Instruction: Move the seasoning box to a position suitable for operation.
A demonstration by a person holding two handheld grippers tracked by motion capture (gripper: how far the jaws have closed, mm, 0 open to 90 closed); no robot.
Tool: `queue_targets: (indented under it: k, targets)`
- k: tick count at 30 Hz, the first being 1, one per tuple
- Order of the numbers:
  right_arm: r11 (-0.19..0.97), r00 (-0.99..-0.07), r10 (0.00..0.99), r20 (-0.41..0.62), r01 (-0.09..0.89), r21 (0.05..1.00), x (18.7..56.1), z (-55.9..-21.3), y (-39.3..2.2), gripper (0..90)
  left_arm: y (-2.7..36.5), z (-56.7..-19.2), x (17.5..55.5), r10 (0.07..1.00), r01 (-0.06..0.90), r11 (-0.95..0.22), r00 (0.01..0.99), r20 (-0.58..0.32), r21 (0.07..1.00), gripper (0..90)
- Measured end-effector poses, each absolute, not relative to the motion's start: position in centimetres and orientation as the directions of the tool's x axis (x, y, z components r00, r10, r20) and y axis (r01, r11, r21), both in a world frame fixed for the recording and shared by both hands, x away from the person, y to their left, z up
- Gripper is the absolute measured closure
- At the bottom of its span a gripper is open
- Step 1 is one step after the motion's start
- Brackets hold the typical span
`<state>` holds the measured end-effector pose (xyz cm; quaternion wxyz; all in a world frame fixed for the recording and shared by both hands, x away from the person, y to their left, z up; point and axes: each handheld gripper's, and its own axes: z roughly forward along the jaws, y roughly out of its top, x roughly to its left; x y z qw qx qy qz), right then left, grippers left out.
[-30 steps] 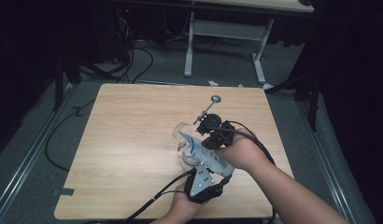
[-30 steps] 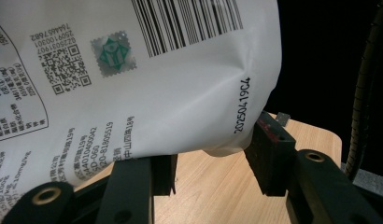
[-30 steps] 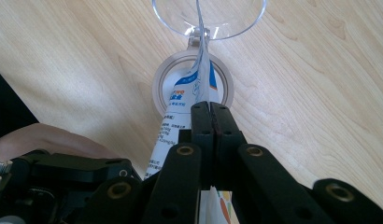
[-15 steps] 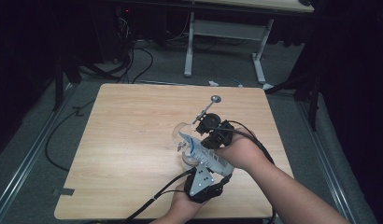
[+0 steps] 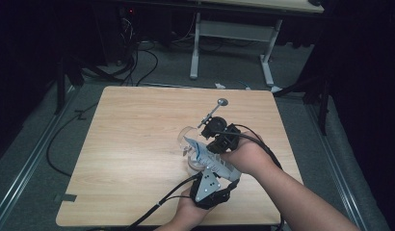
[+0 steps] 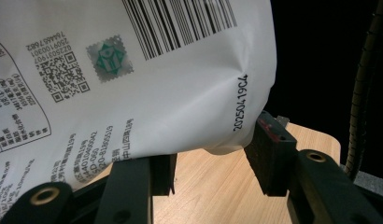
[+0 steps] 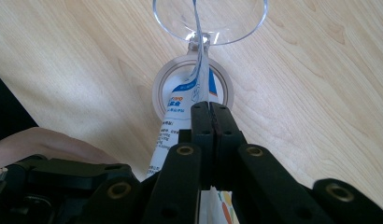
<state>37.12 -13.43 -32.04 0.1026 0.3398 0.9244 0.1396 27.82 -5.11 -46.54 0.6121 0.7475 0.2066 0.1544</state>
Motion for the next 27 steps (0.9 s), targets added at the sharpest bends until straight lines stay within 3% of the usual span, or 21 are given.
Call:
queue_targets:
  k: [27]
  targets:
    - [0.732,-0.752,0.653,-0.091,0.596,0.33,37.18,-32.2,-13.08,89.9,-5.02,-46.49,27.86,0.503,0.119,-0.156,0.864,-0.024,0.981,56.5]
